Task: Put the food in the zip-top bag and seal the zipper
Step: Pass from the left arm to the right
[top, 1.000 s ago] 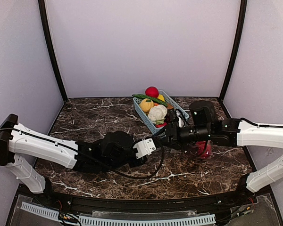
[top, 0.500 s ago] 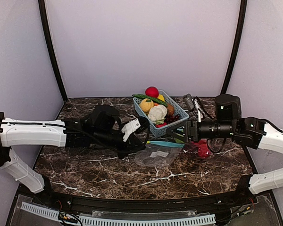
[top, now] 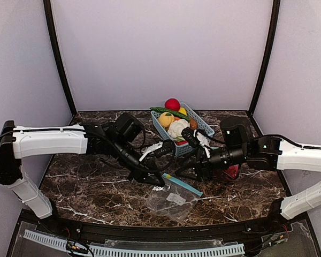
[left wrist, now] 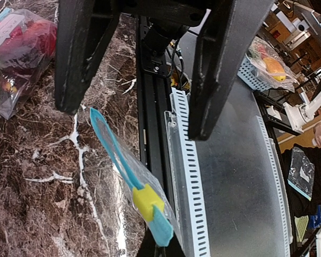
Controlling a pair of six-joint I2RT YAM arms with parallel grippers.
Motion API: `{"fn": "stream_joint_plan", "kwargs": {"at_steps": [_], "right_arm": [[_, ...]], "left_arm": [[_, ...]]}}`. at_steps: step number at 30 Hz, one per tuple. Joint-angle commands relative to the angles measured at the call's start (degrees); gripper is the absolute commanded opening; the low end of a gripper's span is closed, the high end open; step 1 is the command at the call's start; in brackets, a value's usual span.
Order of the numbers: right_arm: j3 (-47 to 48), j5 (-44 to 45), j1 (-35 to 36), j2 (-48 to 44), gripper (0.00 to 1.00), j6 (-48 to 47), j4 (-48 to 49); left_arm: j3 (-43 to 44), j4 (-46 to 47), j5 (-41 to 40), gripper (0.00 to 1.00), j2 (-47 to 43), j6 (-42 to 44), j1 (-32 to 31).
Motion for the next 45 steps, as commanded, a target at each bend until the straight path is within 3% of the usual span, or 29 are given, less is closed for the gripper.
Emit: {"fn": "stream_joint_plan", "kwargs": {"at_steps": [1, 7, 19, 30, 38, 40, 41, 45], "right_arm": [[-0.33, -5.83, 0.34, 1.62, 0.47, -4.21, 7.74], [0.17, -10.56, 0.42, 5.39, 0.46, -3.26, 8.73], [-1.67, -14.85, 0.42, 7.23, 0.3, 0.3, 14.76], [-1.9, -16.22, 0.51, 8.76, 0.23, 1.22, 15.23], [-2.47, -15.64, 0.5, 8.35, 0.01, 1.65, 15.32], [-2.52, -15.36, 0.51, 8.26, 0.0, 1.68, 15.28], [-2.6, -15.18, 0.51, 8.18, 0.0, 1.74, 15.27], [-2.69, -14.82, 0.51, 8.04, 0.0, 1.75, 15.25]], "left_arm": [[1.83, -3.78, 6.82, 0.01, -0.38, 2.55, 0.66], [1.91, -3.84, 8.45, 0.01, 0.11, 2.77, 0.71], [2.11, -4.12, 9.27, 0.01, 0.23, 2.88, 0.99], [1.98, -3.75, 9.46, 0.01, 0.27, 2.84, 1.15], [1.51, -2.27, 9.34, 0.01, 0.1, 1.67, 1.46], [1.4, -1.31, 9.21, 0.04, 0.08, 0.89, 1.51], [1.37, -0.74, 9.15, 0.14, 0.05, 0.6, 1.53], [1.2, 0.73, 9.34, 0.3, -0.1, -0.82, 1.54]]}}
